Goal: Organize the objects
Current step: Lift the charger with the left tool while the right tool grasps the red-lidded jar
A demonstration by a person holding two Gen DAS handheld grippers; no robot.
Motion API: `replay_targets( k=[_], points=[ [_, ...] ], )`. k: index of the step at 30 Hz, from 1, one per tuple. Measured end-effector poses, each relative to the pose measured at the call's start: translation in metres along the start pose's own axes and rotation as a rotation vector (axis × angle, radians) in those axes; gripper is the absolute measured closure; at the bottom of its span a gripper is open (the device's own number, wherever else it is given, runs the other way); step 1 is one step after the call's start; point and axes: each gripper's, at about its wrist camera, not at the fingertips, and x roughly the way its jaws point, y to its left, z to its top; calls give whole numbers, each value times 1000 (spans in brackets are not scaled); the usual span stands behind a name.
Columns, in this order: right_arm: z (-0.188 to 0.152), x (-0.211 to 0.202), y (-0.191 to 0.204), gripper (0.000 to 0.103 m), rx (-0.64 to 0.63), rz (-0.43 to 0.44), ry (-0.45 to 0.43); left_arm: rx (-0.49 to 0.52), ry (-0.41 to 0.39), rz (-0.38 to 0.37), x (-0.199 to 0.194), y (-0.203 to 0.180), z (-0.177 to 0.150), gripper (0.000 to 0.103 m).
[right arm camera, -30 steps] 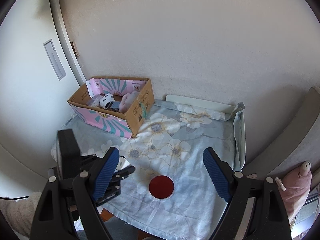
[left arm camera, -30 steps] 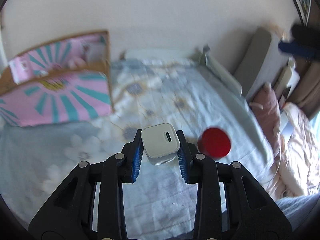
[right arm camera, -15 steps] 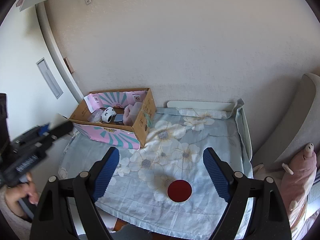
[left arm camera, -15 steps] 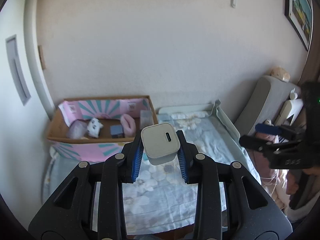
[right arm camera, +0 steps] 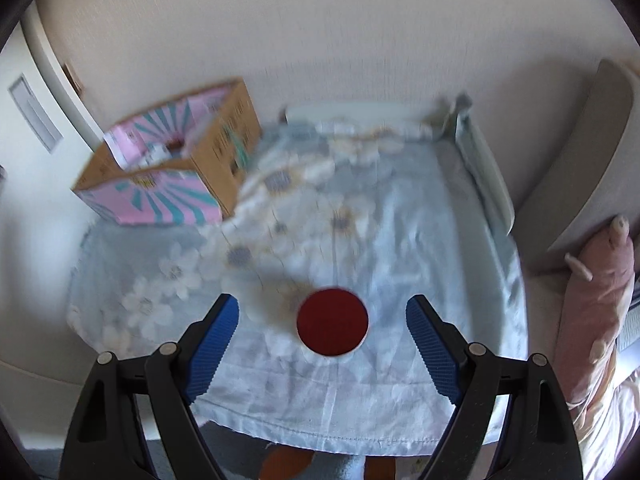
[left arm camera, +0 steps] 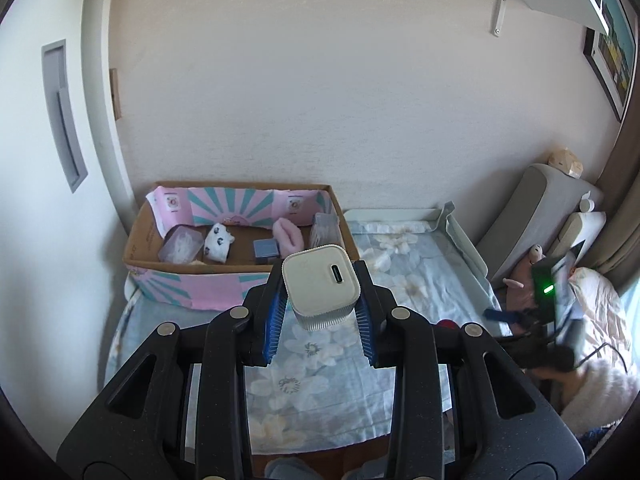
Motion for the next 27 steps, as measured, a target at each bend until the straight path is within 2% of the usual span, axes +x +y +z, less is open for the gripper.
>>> replay_targets(
  k=[5, 11, 13, 21, 27],
  points=[
    [-9, 43, 0, 20, 23, -20, 98, 5, 0, -12, 2, 12, 2, 74],
    [-11, 74, -8, 35, 44, -71, 165, 13, 12, -27, 6, 24, 8, 74],
    [-12, 82, -9, 45, 59, -65, 186, 14, 10, -23, 6, 28, 10, 74],
    [-15, 83, 0, 53, 34, -123, 164, 10, 15, -27, 11, 38, 16, 74],
    [-15, 76, -2, 53, 67, -106, 130, 5, 24, -25, 15, 44, 18, 74]
  ],
)
